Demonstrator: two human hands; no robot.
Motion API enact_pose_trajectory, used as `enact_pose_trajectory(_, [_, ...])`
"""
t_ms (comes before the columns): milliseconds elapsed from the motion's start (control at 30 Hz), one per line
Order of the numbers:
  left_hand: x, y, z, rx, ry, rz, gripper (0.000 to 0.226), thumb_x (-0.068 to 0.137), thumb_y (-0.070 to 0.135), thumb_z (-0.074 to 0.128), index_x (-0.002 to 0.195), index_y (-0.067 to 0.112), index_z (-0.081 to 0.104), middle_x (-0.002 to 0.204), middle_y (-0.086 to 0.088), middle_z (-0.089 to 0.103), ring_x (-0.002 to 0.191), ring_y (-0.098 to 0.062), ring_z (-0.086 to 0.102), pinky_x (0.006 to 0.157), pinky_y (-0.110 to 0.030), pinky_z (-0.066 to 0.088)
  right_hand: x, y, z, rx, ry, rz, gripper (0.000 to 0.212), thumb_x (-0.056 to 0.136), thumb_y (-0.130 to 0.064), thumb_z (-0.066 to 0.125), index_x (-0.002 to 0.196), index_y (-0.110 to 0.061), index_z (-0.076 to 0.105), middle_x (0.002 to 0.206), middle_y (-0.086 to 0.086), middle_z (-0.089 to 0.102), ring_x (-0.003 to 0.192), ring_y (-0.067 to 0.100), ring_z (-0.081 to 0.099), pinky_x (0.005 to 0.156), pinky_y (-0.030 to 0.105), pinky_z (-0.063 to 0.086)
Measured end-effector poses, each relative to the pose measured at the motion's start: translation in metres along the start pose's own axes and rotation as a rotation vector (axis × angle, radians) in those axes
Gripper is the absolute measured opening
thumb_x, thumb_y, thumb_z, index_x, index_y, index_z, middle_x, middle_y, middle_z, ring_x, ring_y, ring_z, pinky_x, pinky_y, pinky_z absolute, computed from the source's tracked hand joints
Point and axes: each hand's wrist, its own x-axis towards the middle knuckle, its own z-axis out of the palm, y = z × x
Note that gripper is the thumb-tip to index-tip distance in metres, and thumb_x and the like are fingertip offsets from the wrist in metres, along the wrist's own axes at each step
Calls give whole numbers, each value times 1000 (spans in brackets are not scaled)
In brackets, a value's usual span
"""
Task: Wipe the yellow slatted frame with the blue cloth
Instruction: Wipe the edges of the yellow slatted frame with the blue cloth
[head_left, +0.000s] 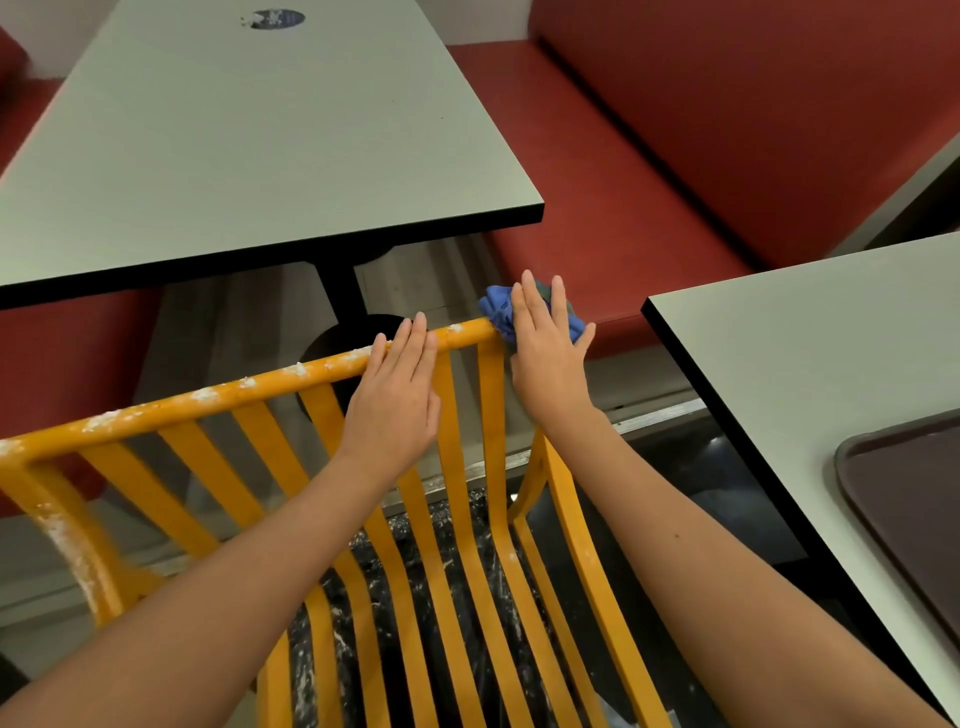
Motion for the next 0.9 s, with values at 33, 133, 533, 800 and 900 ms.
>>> enact_pose_trajectory(33, [0,0,0,5,1,4,50,91,12,48,138,-1,38,146,-19,36,136,-31,32,112,-46,25,0,-1,0,7,-6,3,66,94,1,45,149,-10,12,160,4,3,146,30,-6,109,67,18])
enact_pose_trajectory(133, [1,0,-1,27,-12,-6,51,91,14,47,138,-1,37,146,-18,34,136,-30,32,113,-45,22,-3,-14,-2,-44,-14,-4,64,95,2,42,149,-7,9,159,8,2,145,34,-4,110,63,22])
enact_pose_trajectory(533, [-27,-30,-11,110,13,-61,56,92,26,23,142,2,32,151,-16,26,141,-26,22,113,-47,16,-2,-27,-9,-125,-37,-46,57,96,2,37,147,-3,12,158,14,8,145,37,2,111,56,23])
enact_pose_trajectory(800, [-28,-33,-14,109,25,-67,57,92,28,20,141,0,31,151,-17,25,140,-27,23,113,-48,15,-4,-43,-3,-78,-58,-195,59,95,1,40,148,-6,16,159,11,7,146,32,1,116,51,14])
enact_pose_trajectory(900, [-29,-38,-17,100,39,-96,57,92,28,21,141,1,32,151,-16,25,140,-26,22,113,-48,14,1,-26,-5,-85,-21,-100,58,94,2,40,147,-6,19,158,12,7,145,34,1,115,51,12])
